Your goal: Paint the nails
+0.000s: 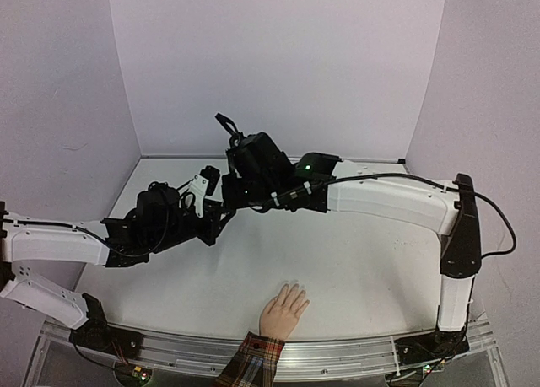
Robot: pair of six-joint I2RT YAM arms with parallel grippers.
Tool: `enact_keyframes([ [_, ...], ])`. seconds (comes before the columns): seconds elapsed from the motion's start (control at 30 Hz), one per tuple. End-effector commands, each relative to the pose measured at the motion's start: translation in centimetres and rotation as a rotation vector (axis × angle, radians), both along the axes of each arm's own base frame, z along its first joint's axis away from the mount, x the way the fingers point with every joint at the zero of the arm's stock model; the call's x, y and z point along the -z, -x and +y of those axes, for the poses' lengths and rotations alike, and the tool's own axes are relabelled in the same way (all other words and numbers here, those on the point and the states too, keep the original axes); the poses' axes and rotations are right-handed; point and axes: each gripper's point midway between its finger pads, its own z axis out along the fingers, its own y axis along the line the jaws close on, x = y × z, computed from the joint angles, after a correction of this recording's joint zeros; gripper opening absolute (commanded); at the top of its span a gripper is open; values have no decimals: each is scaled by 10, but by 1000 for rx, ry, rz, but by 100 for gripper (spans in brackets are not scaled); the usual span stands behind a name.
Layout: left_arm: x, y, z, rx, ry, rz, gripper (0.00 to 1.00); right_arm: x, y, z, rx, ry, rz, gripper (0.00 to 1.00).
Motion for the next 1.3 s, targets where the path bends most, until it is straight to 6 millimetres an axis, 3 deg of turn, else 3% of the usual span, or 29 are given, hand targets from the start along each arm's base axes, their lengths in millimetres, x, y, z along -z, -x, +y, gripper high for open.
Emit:
enact_keyframes([
  [0.0, -67, -5, 12, -52, 210, -122, 0, -30, 16, -13, -6, -23, 14, 29],
  [0.17, -56, 20, 15, 57, 197, -96, 0, -59, 30, -29, -191, -18, -16, 64],
  [0.23, -54, 33, 15, 118, 190, -93, 0, -69, 46, -32, -336, -4, -42, 77],
  [0.4, -68, 83, 0, 411, 208, -102, 0, -77, 81, -45, -656, -22, -59, 81],
  [0.53, -88, 116, -5, 597, 248, -120, 0, -91, 114, -46, -910, -99, -72, 76],
  [0.67, -101, 137, -8, 722, 273, -123, 0, -106, 141, -43, -1089, -175, -83, 67],
  [0.83, -107, 148, -14, 808, 279, -105, 0, -112, 149, -33, -1162, -224, -58, 53],
  [1.27, -111, 150, -18, 834, 292, -103, 0, -114, 161, -23, -1233, -266, -21, 27],
])
